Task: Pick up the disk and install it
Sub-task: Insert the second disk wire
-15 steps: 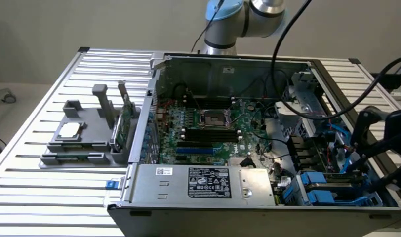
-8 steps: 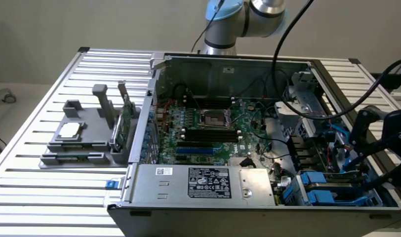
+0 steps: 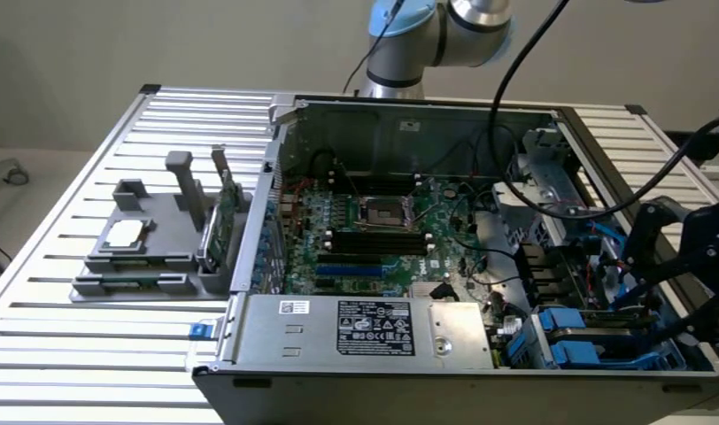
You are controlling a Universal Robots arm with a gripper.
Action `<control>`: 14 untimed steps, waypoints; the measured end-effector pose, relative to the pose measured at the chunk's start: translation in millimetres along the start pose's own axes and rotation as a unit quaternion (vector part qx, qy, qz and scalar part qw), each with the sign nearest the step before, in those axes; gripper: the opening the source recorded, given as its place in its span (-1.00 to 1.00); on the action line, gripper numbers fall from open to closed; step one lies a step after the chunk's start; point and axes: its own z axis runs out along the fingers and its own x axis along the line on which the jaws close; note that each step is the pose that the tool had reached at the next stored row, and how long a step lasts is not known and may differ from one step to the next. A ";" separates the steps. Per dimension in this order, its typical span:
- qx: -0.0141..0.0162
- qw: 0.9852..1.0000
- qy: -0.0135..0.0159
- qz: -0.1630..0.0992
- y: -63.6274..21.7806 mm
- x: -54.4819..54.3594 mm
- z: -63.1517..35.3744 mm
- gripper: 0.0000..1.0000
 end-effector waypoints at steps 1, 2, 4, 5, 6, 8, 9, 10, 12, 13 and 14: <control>0.000 1.000 0.001 0.004 0.0 -0.3 0.8 -0.15; -0.001 1.000 0.002 0.008 0.0 -0.6 1.2 -0.15; -0.002 1.000 0.004 0.015 -0.1 -0.9 1.7 -0.15; -0.003 1.000 0.005 0.018 -0.3 -1.3 1.7 -0.15; -0.003 1.000 0.005 0.020 -0.7 -2.1 1.7 -0.15; -0.004 1.000 0.006 0.024 -1.9 -4.4 1.7 -0.15; -0.004 1.000 0.007 0.025 -2.7 -6.0 1.7 -0.15; -0.004 1.000 0.007 0.025 -3.7 -7.8 1.6 -0.15; -0.005 1.000 0.009 0.026 -5.9 -12.3 1.5 -0.15; -0.005 1.000 0.010 0.026 -7.0 -14.4 1.5 -0.15; -0.006 1.000 0.011 0.026 -8.0 -16.4 1.3 -0.15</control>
